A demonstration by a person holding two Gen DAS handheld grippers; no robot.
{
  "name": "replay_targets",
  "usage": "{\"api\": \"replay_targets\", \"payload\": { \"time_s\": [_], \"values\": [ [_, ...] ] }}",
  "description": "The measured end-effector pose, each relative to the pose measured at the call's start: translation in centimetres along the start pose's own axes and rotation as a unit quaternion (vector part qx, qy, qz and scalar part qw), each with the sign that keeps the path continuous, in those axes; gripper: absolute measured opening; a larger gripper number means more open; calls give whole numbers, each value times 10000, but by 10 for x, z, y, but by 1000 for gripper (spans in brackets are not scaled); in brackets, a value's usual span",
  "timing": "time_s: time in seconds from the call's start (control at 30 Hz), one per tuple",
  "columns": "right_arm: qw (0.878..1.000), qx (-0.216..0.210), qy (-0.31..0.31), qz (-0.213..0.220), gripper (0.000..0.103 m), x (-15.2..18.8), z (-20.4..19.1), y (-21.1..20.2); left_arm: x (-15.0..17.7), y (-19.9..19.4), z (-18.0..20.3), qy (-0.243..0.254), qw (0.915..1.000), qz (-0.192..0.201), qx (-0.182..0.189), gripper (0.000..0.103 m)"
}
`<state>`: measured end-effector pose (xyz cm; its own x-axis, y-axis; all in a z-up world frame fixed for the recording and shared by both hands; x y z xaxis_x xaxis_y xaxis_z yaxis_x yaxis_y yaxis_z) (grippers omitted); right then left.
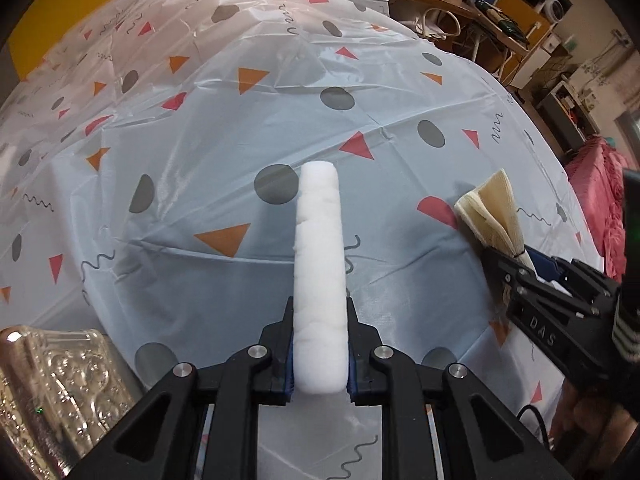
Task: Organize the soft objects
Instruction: 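Place the white sponge in the gold tray with the left gripper while the right gripper carries the beige cloth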
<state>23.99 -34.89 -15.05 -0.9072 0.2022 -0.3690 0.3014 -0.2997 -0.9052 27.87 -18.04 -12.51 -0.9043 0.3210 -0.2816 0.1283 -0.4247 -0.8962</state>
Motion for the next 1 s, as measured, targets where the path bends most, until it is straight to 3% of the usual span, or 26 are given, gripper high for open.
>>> {"api": "replay_targets", "payload": {
  "time_s": [0.1,0.17,0.3,0.33,0.37,0.4,0.6,0.73,0.93,1.0],
  "values": [
    [10000,-9,3,-2,34,0,1,-1,8,4,1,98,9998,-185,39,22],
    [10000,-14,2,-3,34,0,1,-1,10,5,4,128,9998,-140,-34,46],
    [10000,-39,28,-13,34,-1,2,0,9,8,4,52,9997,-41,-222,47],
    [10000,-39,31,-12,34,-1,2,-1,7,8,5,48,9996,2,-281,46],
    [10000,-45,39,-13,34,-1,3,0,6,7,5,62,9995,35,-318,28],
    [10000,-53,50,-13,34,-1,3,0,6,8,8,107,9993,39,-359,17],
    [9999,2,-4,105,33,0,2,-3,2,-20,19,270,9979,464,-371,17],
    [9988,-243,-331,284,33,2,-14,-9,-8,-39,22,191,9970,663,-348,17],
    [9862,-697,-1341,673,33,16,-60,-26,-17,-122,-11,-362,9893,1344,-438,17],
    [9806,-587,-1686,811,33,24,-73,-28,-19,-152,-28,-541,9841,1598,-560,17]
  ]
}}
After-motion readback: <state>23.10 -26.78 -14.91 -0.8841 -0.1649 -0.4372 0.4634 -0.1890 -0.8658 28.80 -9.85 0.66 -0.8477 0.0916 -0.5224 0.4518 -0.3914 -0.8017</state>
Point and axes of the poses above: each gripper's, at about its wrist camera, not at the fingertips, and y roughly the way its jaws point, z to its right, x to its underside, the point moved 1 cm from there along y, roughly the way its jaws point, and after that the axes turned 14 degrees about x, right-handed, at the moved point
